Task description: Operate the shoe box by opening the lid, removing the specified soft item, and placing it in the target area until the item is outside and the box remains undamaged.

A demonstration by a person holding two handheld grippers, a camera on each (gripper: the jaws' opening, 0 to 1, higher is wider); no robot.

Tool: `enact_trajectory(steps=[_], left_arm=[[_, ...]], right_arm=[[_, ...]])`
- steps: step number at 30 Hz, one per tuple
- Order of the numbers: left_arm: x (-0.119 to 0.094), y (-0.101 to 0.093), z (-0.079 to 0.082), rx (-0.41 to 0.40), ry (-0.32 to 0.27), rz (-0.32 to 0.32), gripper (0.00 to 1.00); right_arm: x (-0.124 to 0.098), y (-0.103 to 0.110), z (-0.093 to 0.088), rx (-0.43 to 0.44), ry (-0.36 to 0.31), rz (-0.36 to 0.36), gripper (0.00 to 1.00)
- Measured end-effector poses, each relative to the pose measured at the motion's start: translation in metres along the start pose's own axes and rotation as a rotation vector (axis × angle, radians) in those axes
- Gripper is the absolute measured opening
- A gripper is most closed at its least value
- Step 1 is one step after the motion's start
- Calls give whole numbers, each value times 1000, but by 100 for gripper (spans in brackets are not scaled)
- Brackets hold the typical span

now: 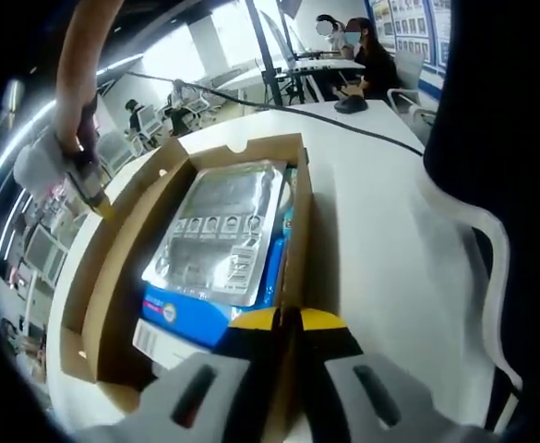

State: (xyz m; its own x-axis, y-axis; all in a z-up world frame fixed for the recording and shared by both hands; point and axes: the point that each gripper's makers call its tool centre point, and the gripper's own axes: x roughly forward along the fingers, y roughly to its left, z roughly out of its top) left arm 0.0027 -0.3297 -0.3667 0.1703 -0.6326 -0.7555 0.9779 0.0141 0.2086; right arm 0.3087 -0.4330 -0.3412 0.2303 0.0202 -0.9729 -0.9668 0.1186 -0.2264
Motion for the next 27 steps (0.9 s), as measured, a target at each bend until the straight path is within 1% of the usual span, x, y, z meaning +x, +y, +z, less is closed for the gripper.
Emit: enact_trajectory(steps=[5, 13, 20, 24, 27], left_arm=[[-2, 0, 1, -2, -3, -2, 6], [-2, 0, 1, -3, -4, -4, 6], [-4, 0, 3, -2, -2, -3, 6], [-5, 0, 3, -1, -1, -2, 6], [-5, 0, 3, 0, 0, -2, 6]], right_arm=[[9, 2, 2, -3, 4, 4, 11], [9, 5, 4, -8, 2, 15, 11], [11, 2, 4, -10, -4, 12, 12], [8, 0, 4, -4, -11, -1, 12], [-1, -1, 3, 5, -28, -26, 12]])
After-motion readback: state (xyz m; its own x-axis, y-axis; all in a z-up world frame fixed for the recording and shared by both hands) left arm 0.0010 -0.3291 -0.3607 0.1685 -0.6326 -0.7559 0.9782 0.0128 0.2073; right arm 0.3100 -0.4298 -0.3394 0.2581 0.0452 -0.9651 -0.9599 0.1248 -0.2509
